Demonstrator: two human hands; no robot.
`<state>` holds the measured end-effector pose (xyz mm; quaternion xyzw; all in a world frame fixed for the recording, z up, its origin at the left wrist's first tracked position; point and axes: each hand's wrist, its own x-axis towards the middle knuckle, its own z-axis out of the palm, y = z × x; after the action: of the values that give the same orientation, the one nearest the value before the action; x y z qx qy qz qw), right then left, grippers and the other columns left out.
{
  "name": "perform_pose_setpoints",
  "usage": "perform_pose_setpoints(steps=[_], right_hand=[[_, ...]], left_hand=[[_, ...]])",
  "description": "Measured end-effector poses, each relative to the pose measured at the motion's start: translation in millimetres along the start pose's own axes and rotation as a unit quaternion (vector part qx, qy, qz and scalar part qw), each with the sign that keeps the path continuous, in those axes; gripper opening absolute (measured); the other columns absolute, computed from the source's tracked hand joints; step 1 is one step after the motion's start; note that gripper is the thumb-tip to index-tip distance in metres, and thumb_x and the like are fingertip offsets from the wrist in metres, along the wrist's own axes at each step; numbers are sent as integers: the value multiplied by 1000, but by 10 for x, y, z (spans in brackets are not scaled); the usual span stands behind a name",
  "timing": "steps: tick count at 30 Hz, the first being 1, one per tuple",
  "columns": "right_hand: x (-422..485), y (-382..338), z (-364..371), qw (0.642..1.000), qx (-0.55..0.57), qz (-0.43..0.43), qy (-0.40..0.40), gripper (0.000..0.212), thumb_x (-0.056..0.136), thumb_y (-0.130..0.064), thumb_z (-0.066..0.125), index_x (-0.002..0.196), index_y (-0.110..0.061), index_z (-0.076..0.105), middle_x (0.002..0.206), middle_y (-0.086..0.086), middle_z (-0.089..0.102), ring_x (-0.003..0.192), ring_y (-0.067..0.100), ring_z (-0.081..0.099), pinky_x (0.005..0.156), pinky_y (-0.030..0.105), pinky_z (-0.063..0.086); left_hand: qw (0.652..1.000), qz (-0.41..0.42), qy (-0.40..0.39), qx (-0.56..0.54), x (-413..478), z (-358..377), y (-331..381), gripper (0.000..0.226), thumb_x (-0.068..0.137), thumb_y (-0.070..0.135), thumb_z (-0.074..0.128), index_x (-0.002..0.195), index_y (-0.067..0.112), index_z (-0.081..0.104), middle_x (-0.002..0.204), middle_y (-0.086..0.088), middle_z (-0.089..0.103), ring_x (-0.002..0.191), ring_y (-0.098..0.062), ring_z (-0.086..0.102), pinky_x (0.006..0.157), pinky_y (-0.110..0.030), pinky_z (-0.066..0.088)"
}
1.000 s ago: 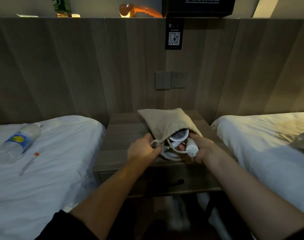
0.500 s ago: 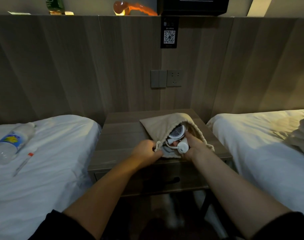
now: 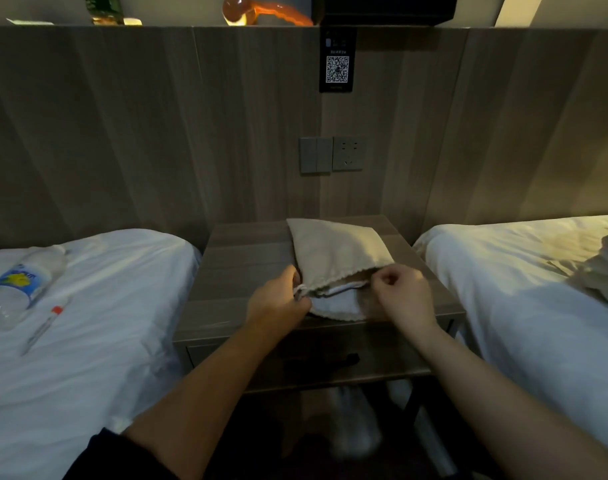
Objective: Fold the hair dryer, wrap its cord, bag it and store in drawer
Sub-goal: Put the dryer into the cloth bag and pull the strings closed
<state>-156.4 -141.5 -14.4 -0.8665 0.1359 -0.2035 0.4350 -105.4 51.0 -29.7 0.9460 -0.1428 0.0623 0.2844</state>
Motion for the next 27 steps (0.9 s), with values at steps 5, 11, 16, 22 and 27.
perform_pose_setpoints(steps=[5, 11, 16, 22, 27], right_hand=[[218, 406, -102, 959, -253, -92, 85, 61, 76, -44, 67, 122, -8, 47, 122, 17, 54, 111, 33, 52, 85, 39, 47], [443, 509, -103, 945, -315, -25, -85, 30, 91, -36, 49, 92, -9, 63, 84, 8, 64, 74, 24, 58, 65, 29, 44], [692, 126, -343, 964, -256, 2, -75, 40, 89, -31, 54, 55, -10, 60, 51, 1, 59, 57, 20, 61, 58, 28, 46], [983, -712, -747, 993, -50, 37, -103, 40, 86, -23, 56, 50, -6, 56, 39, 4, 50, 37, 17, 46, 46, 26, 38], [1208, -1173, -944, 986, 102, 54, -117, 23, 88, -14, 52, 65, -8, 54, 53, 9, 40, 38, 18, 35, 47, 26, 33]], left_hand=[[994, 66, 36, 84, -7, -7, 43, 25, 88, 40, 50, 81, 18, 41, 82, -4, 56, 80, -28, 56, 61, -32, 34], [991, 46, 66, 111, 37, -97, 40, 30, 93, 32, 43, 75, 11, 55, 85, -13, 63, 84, -32, 59, 67, -35, 43], [998, 5, 65, 21, 247, -456, 43, 42, 91, 25, 49, 50, 18, 41, 54, -1, 43, 59, -22, 46, 48, -30, 24], [971, 4, 49, -233, 585, -1005, 264, 39, 92, 23, 54, 55, 11, 57, 35, 6, 54, 34, -2, 50, 41, -13, 39], [939, -19, 69, -336, 826, -1471, 456, 38, 93, 26, 54, 60, 7, 53, 40, -1, 54, 33, -8, 52, 39, -18, 44]])
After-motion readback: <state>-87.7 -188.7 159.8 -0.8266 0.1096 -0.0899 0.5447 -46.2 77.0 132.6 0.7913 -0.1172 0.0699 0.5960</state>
